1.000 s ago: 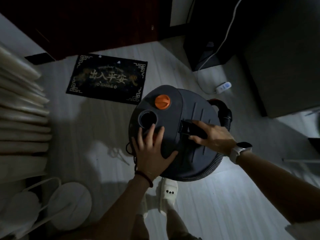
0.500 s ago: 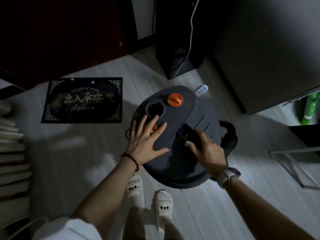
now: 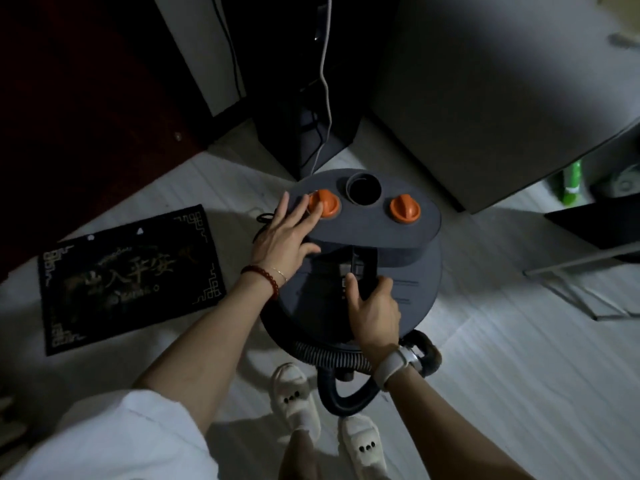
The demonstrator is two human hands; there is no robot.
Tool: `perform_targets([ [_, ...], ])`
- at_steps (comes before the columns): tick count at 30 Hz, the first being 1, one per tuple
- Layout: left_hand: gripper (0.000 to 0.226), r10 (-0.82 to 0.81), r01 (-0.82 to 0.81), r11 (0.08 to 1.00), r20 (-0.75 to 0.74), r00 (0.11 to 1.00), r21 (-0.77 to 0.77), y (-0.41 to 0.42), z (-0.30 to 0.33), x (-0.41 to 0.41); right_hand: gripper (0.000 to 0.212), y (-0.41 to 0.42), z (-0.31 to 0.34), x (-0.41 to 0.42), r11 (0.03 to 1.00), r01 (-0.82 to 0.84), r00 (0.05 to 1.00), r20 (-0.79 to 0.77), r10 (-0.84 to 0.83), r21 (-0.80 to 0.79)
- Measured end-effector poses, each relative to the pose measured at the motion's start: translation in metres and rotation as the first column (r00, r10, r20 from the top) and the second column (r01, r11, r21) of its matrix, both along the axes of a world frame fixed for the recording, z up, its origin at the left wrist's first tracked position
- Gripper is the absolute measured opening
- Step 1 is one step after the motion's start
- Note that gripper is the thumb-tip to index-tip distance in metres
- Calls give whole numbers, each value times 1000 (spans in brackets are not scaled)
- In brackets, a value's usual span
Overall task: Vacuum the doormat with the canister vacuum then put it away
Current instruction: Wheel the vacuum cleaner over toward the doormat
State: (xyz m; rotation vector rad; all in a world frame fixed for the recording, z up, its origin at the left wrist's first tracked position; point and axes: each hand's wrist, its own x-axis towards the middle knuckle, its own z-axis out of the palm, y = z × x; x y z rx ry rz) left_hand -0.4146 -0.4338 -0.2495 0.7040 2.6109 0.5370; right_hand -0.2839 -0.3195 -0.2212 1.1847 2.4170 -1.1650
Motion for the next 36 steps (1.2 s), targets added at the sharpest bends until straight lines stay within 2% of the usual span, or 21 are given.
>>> perform_targets([
  [5, 75, -142, 138, 988, 63, 988, 62, 16, 2, -52, 43, -5, -1, -36, 996, 85, 996, 14, -85, -23],
  [10, 72, -277, 273, 952, 11, 961, 139, 46, -4, -55, 36, 14, 5, -35, 983, 180, 983, 17, -180, 35],
  [18, 74, -243, 226, 947, 49, 969, 230, 101, -5, -41, 25, 68, 4, -33, 965, 253, 965, 50, -256, 67],
  [22, 73, -254, 243, 959, 64, 965, 142, 125, -1, -69, 26, 91, 3, -61, 958, 286, 958, -9, -286, 7],
  [26, 71, -291, 290, 955, 18, 956, 62, 147, -2, -99, 33, 117, 0, -87, 945, 327, 943, -65, -328, -14],
  [29, 75, -321, 320, 945, -6, 947, 66, 161, -8, -112, 33, 136, -3, -95, 939, 341, 938, -71, -339, 31],
  [32, 82, -313, 322, 944, -104, 944, 76, 170, -19, -116, 37, 151, -5, -96, 941, 323, 946, -42, -320, 104],
  [36, 78, -309, 321, 943, -132, 942, 85, 176, -20, -108, 41, 158, -5, -91, 927, 330, 943, -19, -332, 178],
])
